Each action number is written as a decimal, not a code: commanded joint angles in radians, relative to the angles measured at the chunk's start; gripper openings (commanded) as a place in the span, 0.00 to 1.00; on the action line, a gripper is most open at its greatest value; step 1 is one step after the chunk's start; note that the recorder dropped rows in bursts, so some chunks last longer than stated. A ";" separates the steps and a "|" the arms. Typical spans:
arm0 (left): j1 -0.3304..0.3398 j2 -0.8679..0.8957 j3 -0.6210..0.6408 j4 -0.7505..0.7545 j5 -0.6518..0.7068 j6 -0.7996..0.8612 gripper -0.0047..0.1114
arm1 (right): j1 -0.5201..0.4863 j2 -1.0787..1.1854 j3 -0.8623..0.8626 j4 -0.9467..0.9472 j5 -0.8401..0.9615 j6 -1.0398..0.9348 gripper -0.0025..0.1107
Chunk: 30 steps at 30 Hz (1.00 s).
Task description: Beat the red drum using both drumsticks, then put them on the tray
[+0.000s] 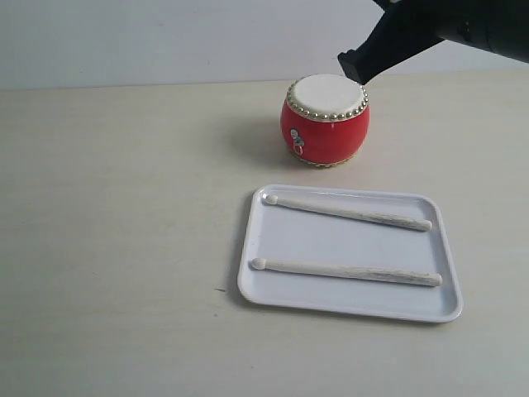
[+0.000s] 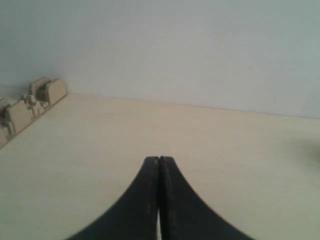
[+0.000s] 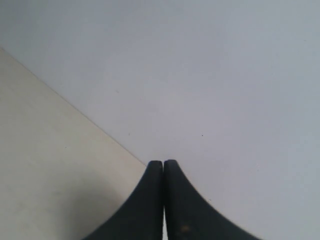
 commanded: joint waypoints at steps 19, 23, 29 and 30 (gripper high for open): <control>-0.005 -0.007 0.005 0.002 0.119 -0.008 0.04 | -0.007 -0.006 0.000 0.001 -0.016 0.001 0.02; -0.005 -0.007 0.005 0.002 0.119 -0.008 0.04 | -0.007 -0.006 0.000 0.001 -0.016 0.001 0.02; -0.005 -0.007 0.005 0.002 0.119 -0.008 0.04 | -0.007 -0.006 0.000 0.001 -0.016 0.001 0.02; -0.005 -0.007 0.005 0.002 0.119 -0.008 0.04 | -0.007 -0.006 0.000 0.001 -0.016 0.001 0.02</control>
